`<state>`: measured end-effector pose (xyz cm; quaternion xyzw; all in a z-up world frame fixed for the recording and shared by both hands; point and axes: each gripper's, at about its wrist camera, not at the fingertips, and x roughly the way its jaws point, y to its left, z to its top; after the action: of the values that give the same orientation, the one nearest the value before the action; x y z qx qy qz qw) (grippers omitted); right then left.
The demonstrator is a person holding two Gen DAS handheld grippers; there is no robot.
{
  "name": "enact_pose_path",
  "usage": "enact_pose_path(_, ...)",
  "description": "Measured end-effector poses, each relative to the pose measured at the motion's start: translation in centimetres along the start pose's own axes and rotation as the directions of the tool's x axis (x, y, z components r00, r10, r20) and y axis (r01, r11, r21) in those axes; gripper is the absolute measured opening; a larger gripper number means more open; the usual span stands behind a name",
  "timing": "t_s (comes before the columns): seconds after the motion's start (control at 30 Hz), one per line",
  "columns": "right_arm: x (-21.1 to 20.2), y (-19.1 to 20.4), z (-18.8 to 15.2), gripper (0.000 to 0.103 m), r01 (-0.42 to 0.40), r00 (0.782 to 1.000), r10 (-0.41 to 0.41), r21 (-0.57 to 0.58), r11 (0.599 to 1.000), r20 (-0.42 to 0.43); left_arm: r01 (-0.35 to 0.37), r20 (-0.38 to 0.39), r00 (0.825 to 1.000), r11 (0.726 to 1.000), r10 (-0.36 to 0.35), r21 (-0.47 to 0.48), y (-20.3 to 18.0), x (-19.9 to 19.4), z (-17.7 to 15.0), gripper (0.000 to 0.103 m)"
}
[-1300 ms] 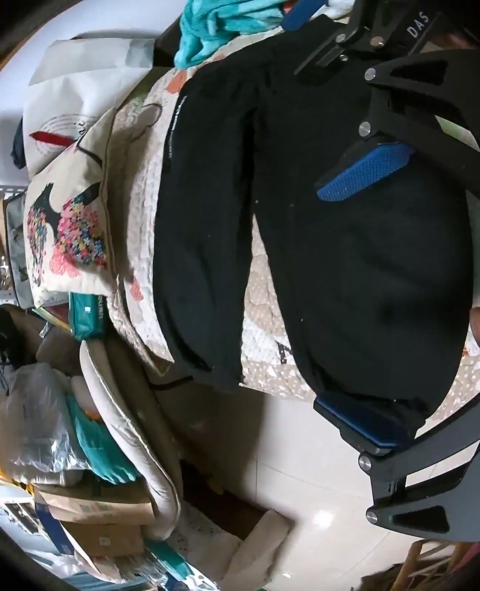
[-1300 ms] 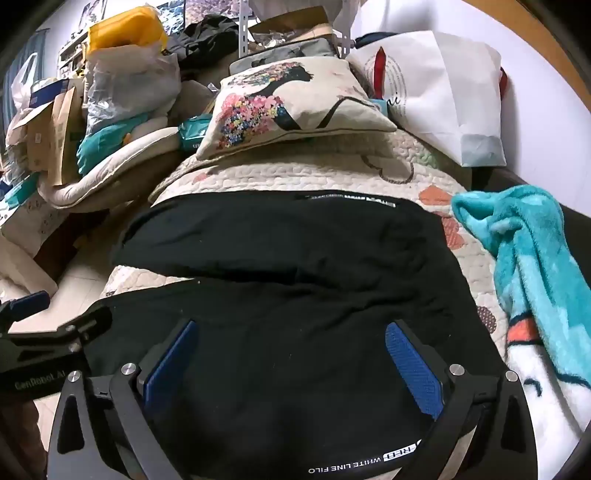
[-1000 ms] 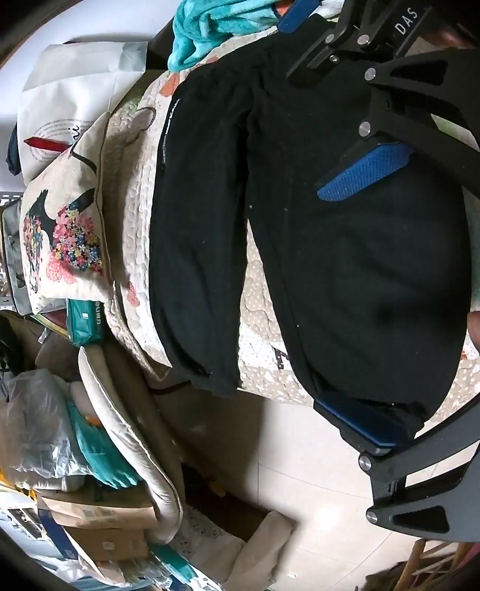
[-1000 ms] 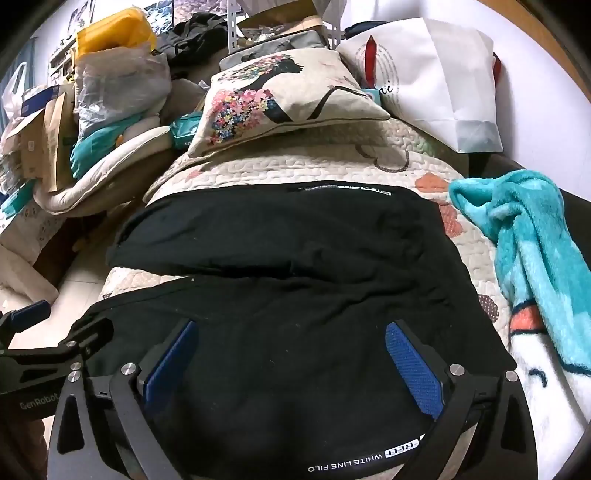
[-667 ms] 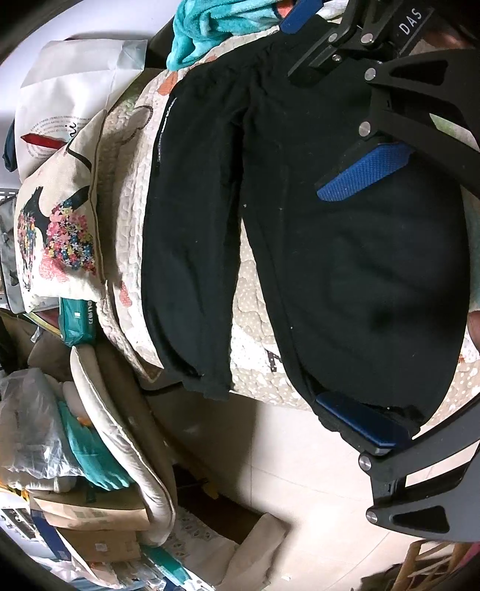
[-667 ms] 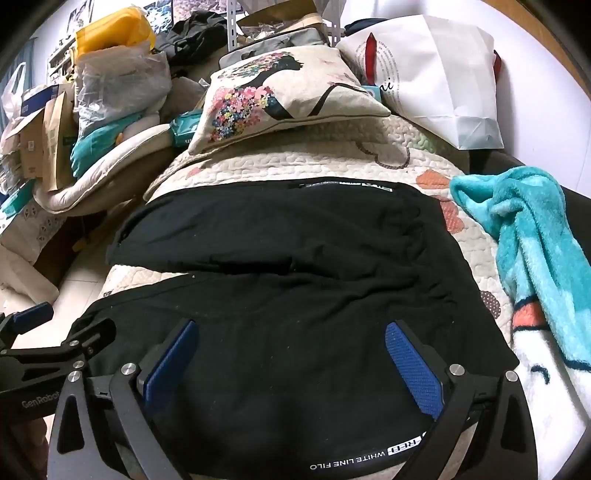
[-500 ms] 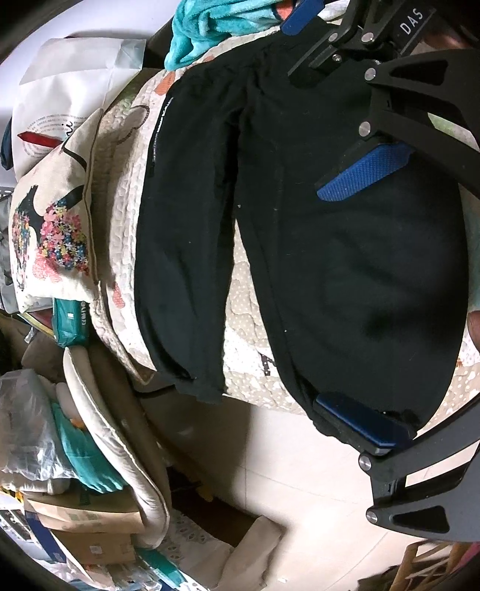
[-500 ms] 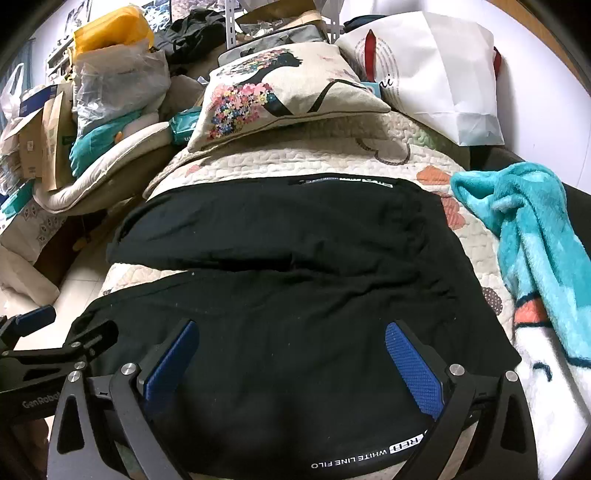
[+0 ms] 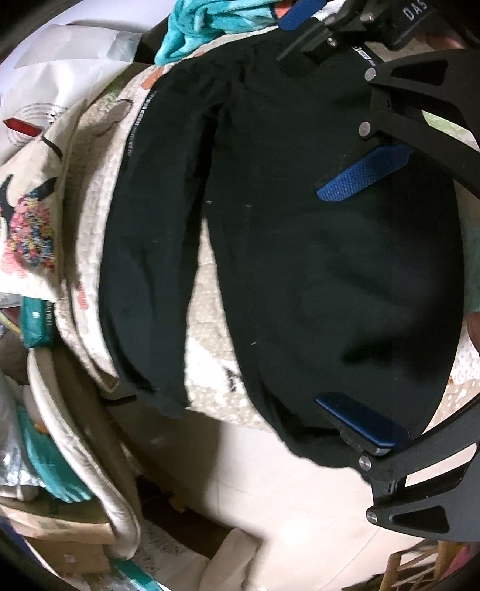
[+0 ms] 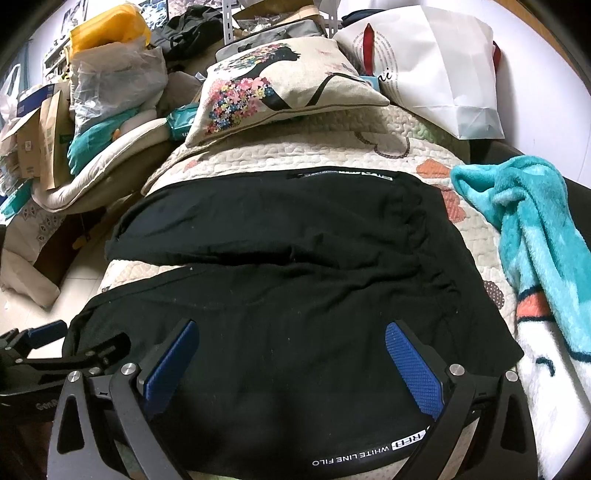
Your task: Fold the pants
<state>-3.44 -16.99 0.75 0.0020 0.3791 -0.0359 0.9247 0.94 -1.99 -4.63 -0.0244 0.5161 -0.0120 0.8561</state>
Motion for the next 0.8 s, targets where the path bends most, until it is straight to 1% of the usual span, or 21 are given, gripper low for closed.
enact_pose_path(0.17,0.1,0.0,0.0,0.103,0.0,1.0,0.0,0.003,1.0,-0.007,0.0,-0.067,0.998,1.0,0.0,0.009,-0.3,1.7,-0.5,0.103)
enact_pose_path(0.3,0.1,-0.1,0.0,0.103,0.0,1.0,0.0,0.006,1.0,-0.009,-0.005,-0.102,0.995,1.0,0.007,0.025,-0.7,2.8,-1.1,0.103)
enact_pose_path(0.47,0.0,-0.1,0.0,0.103,0.001,1.0,-0.001,0.004,1.0,-0.006,-0.01,-0.087,0.996,1.0,0.012,0.029,-0.8,2.8,-1.6,0.103)
enact_pose_path(0.57,0.0,-0.1,-0.1,0.103,0.002,1.0,-0.002,0.006,1.0,-0.005,0.01,-0.091,0.996,1.0,-0.009,0.011,-0.3,2.9,-1.9,0.103)
enact_pose_path(0.63,0.0,-0.2,-0.1,0.103,0.001,1.0,-0.001,0.006,1.0,-0.006,0.042,-0.091,0.995,0.999,-0.041,0.011,0.0,2.9,-1.9,0.103)
enact_pose_path(0.8,-0.1,-0.3,-0.1,0.103,0.024,1.0,-0.024,0.009,1.0,0.01,0.044,-0.105,0.994,0.999,-0.041,0.021,0.0,2.8,-1.9,0.103)
